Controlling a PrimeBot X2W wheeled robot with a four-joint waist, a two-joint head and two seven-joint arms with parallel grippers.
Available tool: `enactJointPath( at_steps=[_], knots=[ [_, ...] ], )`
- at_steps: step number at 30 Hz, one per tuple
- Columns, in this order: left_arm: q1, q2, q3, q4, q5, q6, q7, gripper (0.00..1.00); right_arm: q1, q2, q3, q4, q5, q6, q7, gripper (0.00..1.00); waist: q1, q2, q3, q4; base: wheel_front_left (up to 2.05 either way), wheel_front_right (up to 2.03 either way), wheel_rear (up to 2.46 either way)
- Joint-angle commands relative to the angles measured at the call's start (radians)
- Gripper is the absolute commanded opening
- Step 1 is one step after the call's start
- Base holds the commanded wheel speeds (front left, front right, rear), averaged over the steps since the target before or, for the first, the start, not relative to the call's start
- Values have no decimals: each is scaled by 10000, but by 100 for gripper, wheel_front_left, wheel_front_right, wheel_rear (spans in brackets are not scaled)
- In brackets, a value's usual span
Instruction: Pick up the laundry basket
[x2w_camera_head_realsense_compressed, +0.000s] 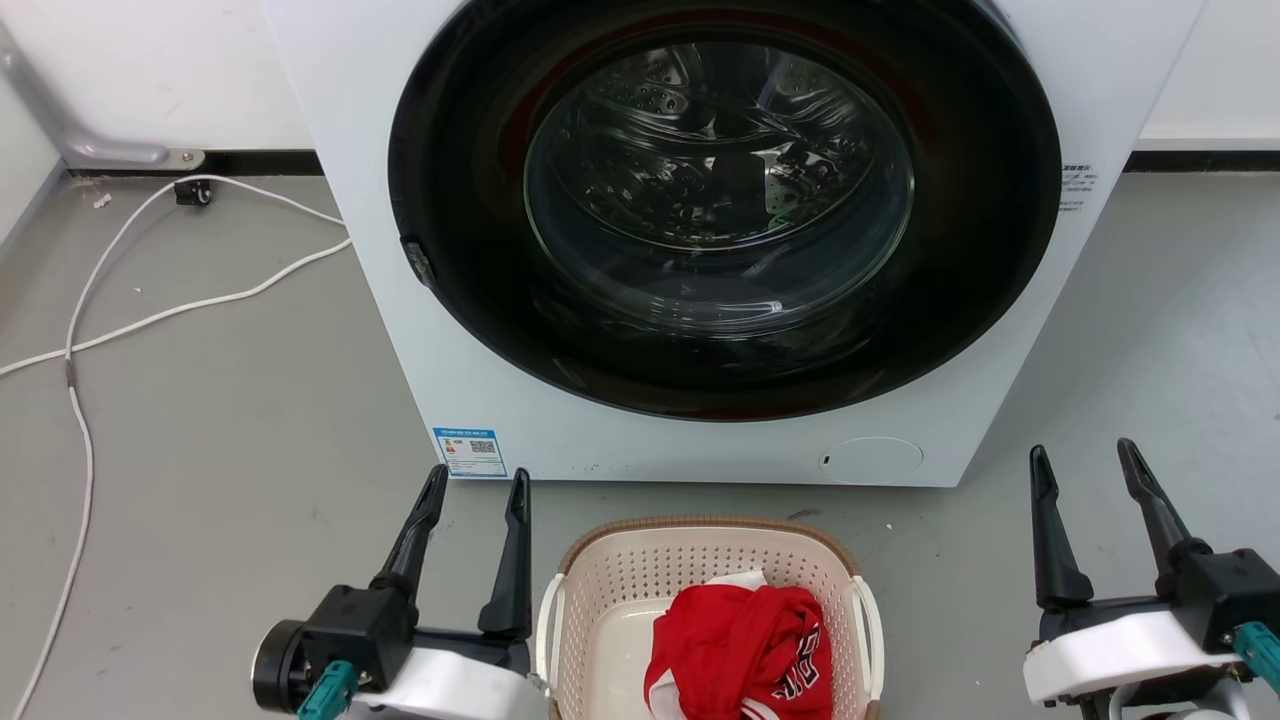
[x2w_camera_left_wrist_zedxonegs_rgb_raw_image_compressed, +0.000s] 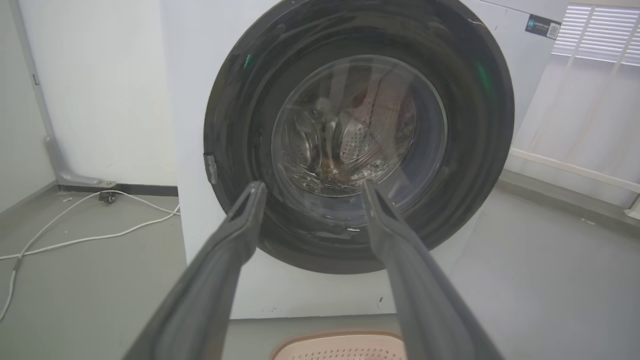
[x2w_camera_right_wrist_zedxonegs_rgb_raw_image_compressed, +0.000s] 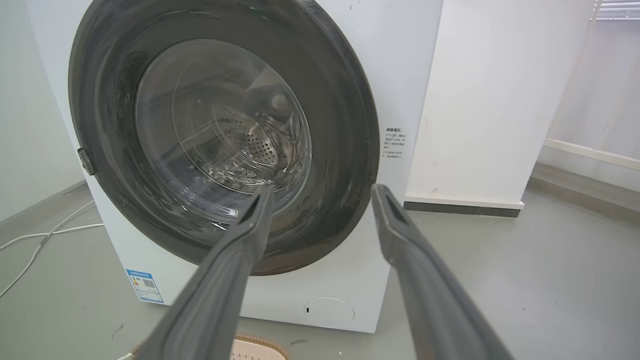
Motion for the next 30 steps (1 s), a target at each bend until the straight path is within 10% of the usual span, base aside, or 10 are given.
enactJointPath(
  at_steps=[1,12,30],
  knots=[
    [136,-129,186,76,84,-214,-87,100,88,-46,-32,25,-70,-3,-85,100,0,0,3,-3,0,0,0],
    [319,-485,491,1274,2069,-1015,-322,100,175,-51,-46,456,-663,-3,-364,100,0,0,-3,-19,0,0,0],
    [511,-867,1063,1068,2015,-1374,-419,100,134,-52,-93,467,-870,-3,-455,100,0,0,36,36,0,0,0]
  ],
)
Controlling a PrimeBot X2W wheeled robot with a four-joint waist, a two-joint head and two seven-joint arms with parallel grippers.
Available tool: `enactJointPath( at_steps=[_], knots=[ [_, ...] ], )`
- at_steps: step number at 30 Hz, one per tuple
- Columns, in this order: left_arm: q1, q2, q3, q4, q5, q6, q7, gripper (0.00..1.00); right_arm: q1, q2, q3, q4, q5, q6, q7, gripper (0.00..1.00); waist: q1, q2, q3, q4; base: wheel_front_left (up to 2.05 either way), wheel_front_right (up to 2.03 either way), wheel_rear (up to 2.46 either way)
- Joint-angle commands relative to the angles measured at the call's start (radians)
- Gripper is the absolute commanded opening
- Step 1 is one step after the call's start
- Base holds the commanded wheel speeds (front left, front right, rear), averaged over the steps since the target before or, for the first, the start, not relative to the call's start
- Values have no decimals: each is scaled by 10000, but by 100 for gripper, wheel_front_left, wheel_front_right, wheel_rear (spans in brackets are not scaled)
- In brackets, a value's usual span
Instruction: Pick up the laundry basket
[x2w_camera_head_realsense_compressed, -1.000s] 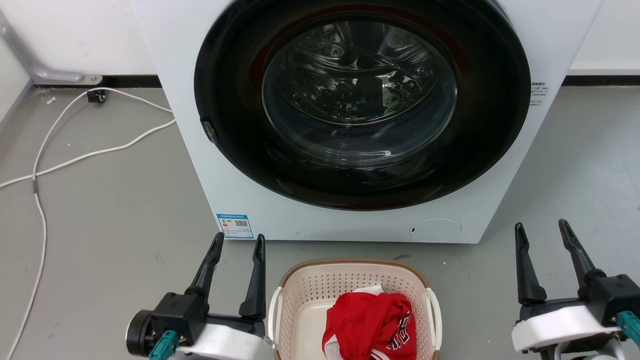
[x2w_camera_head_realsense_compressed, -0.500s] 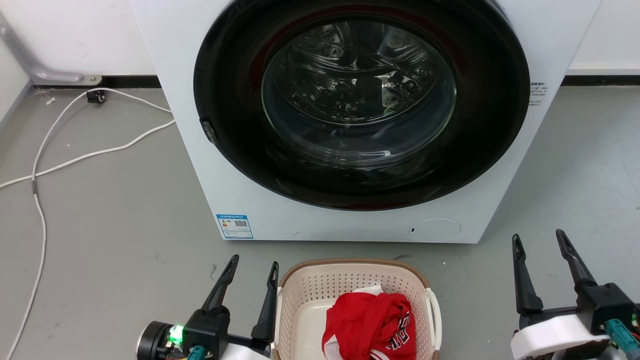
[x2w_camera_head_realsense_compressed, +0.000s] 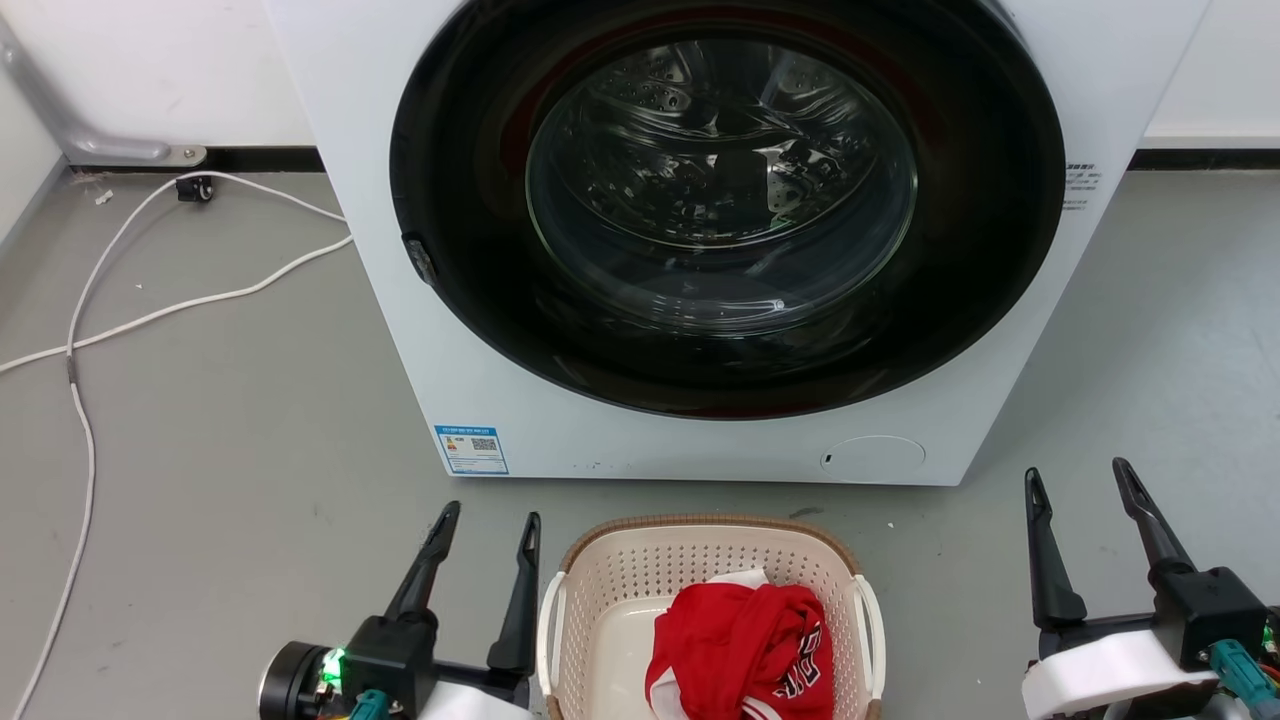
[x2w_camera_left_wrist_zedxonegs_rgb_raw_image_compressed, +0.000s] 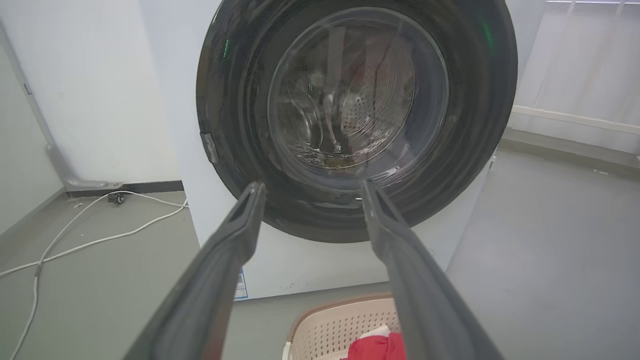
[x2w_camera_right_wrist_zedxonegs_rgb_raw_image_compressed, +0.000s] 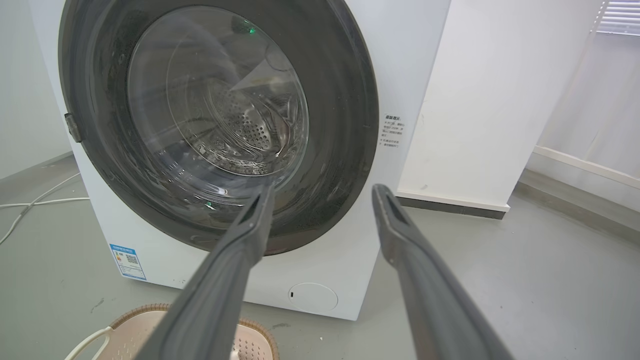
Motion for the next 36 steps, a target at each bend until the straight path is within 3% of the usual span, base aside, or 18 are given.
enactJointPath(
  at_steps=[1,16,21,29,36],
  knots=[
    [91,1,33,9,14,-60,-28,100,-6,-44,16,-5,4,-3,-22,100,0,0,4,-2,0,0,0],
    [71,-68,228,114,130,-427,-28,100,-84,-43,115,82,60,-3,-23,100,0,0,105,-74,0,0,0],
    [-68,-71,235,578,-303,-581,-29,100,-148,-41,193,124,50,-3,-23,100,0,0,303,-113,0,0,0],
    [-609,-74,426,1091,-262,-670,-28,100,-646,-40,351,538,-118,-4,118,100,0,0,1427,-279,0,0,0],
    [-1987,239,584,2356,-326,-792,-26,100,-1819,-38,630,1341,33,-3,678,100,0,0,3187,-484,0,0,0]
  ],
)
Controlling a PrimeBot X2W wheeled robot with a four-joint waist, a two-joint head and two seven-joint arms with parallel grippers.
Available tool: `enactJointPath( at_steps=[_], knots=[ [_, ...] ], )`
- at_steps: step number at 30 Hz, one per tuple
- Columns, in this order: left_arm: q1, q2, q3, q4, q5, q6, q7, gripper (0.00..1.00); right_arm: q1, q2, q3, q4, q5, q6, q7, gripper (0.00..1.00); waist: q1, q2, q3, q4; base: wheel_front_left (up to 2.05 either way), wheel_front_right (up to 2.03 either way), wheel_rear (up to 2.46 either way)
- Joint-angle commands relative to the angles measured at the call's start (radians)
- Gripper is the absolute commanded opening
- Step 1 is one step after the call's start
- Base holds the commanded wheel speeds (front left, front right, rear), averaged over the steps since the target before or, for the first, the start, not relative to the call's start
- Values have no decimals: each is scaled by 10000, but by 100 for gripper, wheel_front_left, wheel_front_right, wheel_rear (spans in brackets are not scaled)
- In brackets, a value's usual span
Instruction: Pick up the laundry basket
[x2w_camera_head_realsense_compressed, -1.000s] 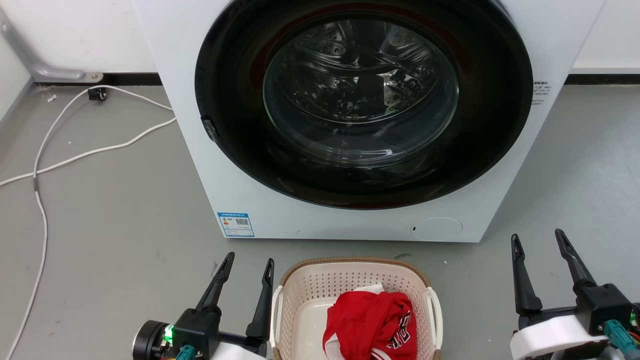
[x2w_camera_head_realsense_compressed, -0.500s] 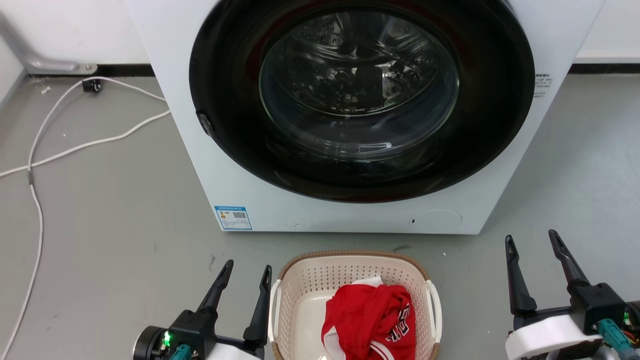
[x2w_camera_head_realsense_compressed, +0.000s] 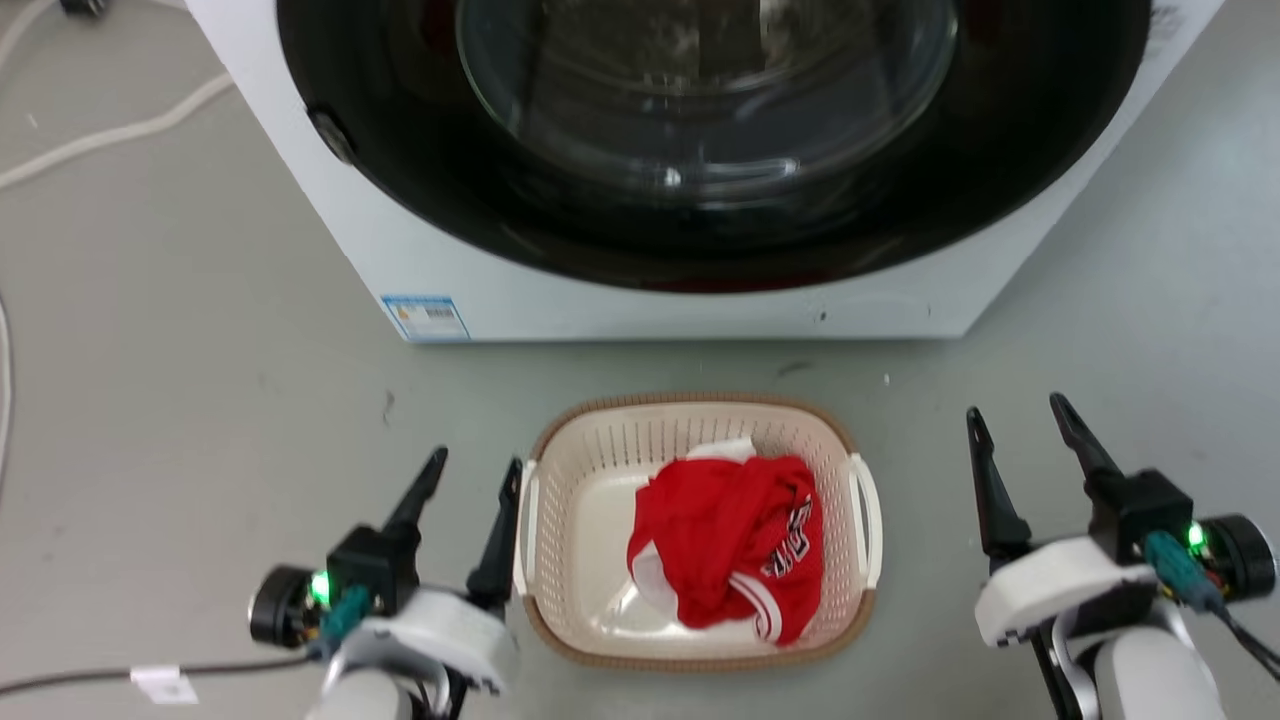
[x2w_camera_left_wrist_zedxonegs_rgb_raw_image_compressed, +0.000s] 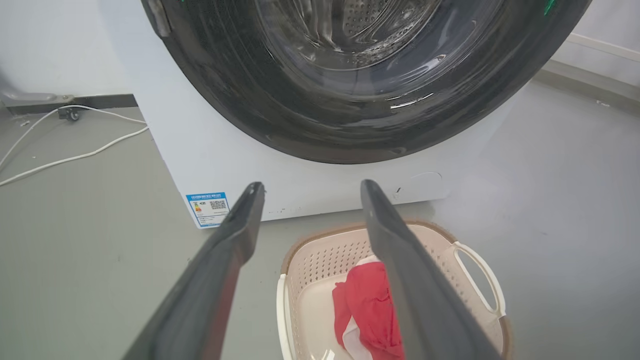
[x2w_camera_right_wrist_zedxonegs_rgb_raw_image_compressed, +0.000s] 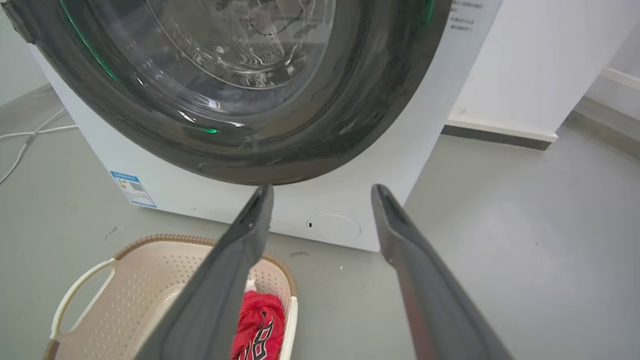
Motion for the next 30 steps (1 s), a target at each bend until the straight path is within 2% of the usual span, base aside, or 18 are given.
enactJointPath(
  at_steps=[1,8,14,22,30],
  knots=[
    [-407,106,7,208,-65,-25,-26,100,-354,-31,34,176,45,-3,113,100,-1,0,993,-146,0,0,0],
    [-2278,746,-336,2010,-167,-61,-28,100,-1827,-28,234,1569,269,-4,1003,100,-1,0,2498,-221,0,0,0],
    [-3696,1228,-1114,3766,-624,-68,-28,100,-2971,-25,270,2869,491,-4,1614,100,-1,0,3399,-273,0,0,0],
    [-5438,1499,-2526,5961,-1593,-69,70,100,-4497,-23,434,4687,1016,-3,2370,100,-1,0,4406,-177,0,0,0],
    [-6490,1664,-3984,6970,-2814,-70,681,100,-5670,-26,686,6182,1173,-4,2807,100,-1,0,5008,-77,0,0,0]
  ],
)
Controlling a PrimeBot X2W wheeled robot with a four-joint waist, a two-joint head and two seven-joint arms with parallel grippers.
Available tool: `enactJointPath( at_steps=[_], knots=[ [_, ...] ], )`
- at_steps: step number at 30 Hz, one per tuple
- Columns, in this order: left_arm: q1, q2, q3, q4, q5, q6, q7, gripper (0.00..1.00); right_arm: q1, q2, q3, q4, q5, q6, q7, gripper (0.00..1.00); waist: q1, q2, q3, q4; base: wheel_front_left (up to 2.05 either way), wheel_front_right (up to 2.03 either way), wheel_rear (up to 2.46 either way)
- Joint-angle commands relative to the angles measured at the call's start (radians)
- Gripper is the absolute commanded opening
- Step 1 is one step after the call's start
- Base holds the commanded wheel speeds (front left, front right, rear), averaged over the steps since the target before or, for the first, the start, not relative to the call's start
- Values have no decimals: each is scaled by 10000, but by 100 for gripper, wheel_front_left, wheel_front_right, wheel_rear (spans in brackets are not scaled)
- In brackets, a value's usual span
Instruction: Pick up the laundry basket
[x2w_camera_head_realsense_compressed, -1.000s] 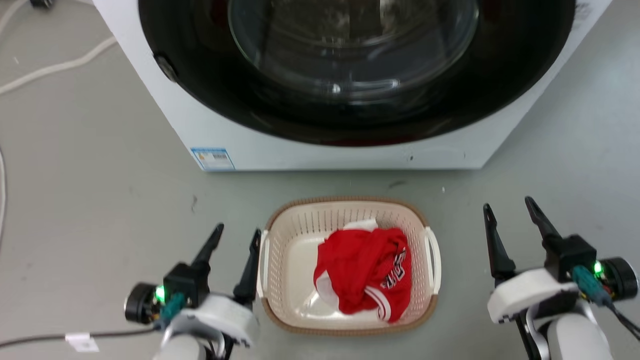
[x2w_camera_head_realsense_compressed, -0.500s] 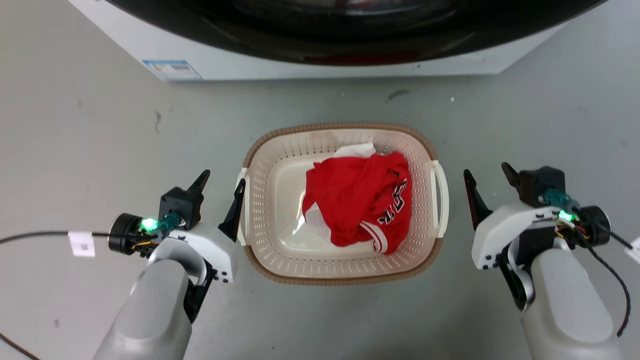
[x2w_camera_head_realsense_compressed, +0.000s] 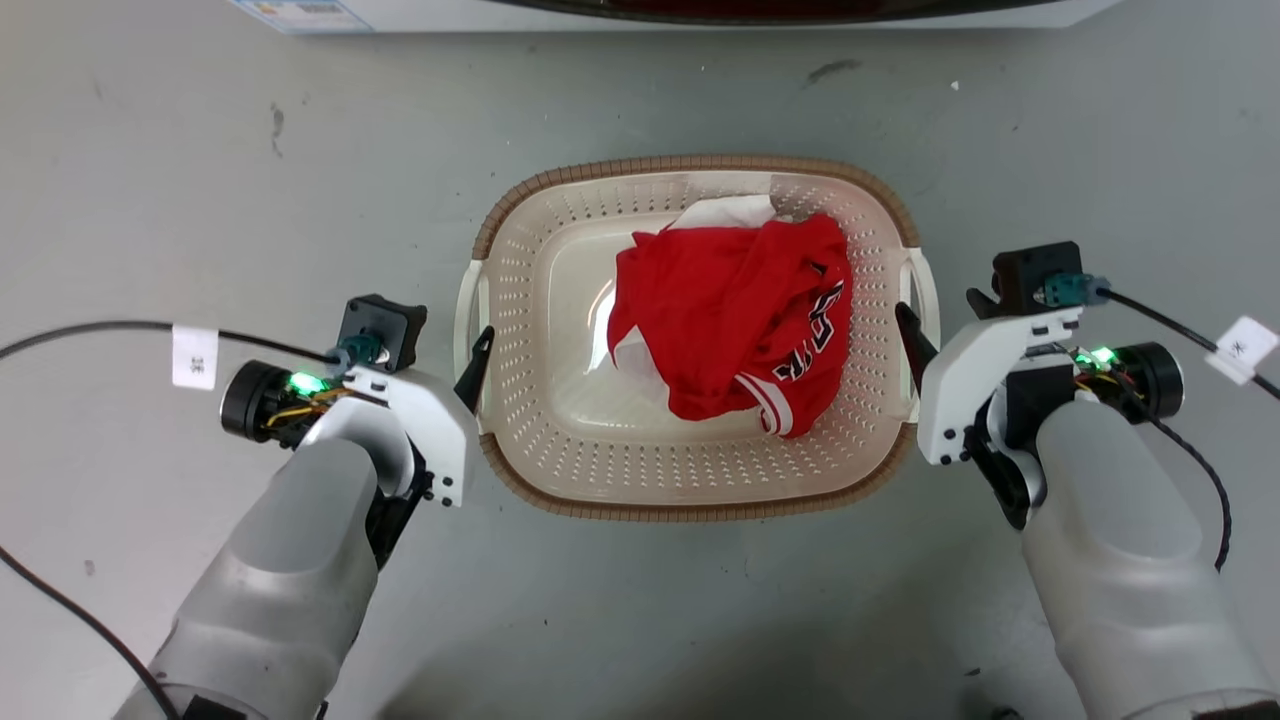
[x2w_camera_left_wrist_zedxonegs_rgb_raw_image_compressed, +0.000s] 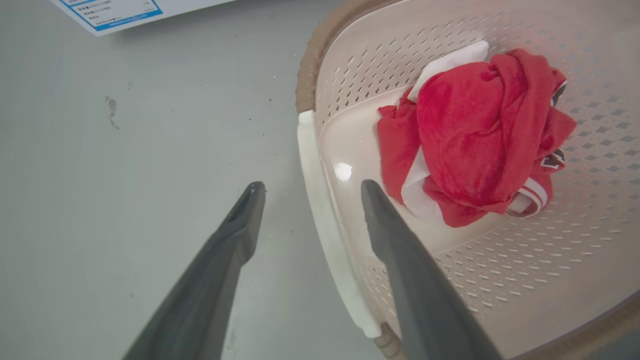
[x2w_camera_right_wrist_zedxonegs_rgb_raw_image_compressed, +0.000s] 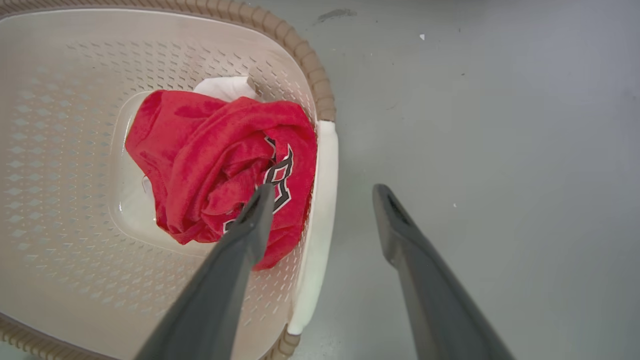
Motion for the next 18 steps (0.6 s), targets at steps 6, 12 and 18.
enactJointPath(
  at_steps=[6,12,18],
  knots=[
    [-555,224,-1068,124,-1039,-5,642,100,-829,-20,207,1000,328,-5,366,100,-1,0,395,41,0,0,0],
    [-1056,524,-2157,-102,-2165,-6,1336,100,-1542,-19,181,1977,442,-6,543,100,-1,0,712,92,0,0,0],
    [-1540,731,-3051,-127,-2988,-6,1795,100,-2130,-19,345,2782,550,-5,676,100,-1,0,955,145,0,0,0]
  ],
)
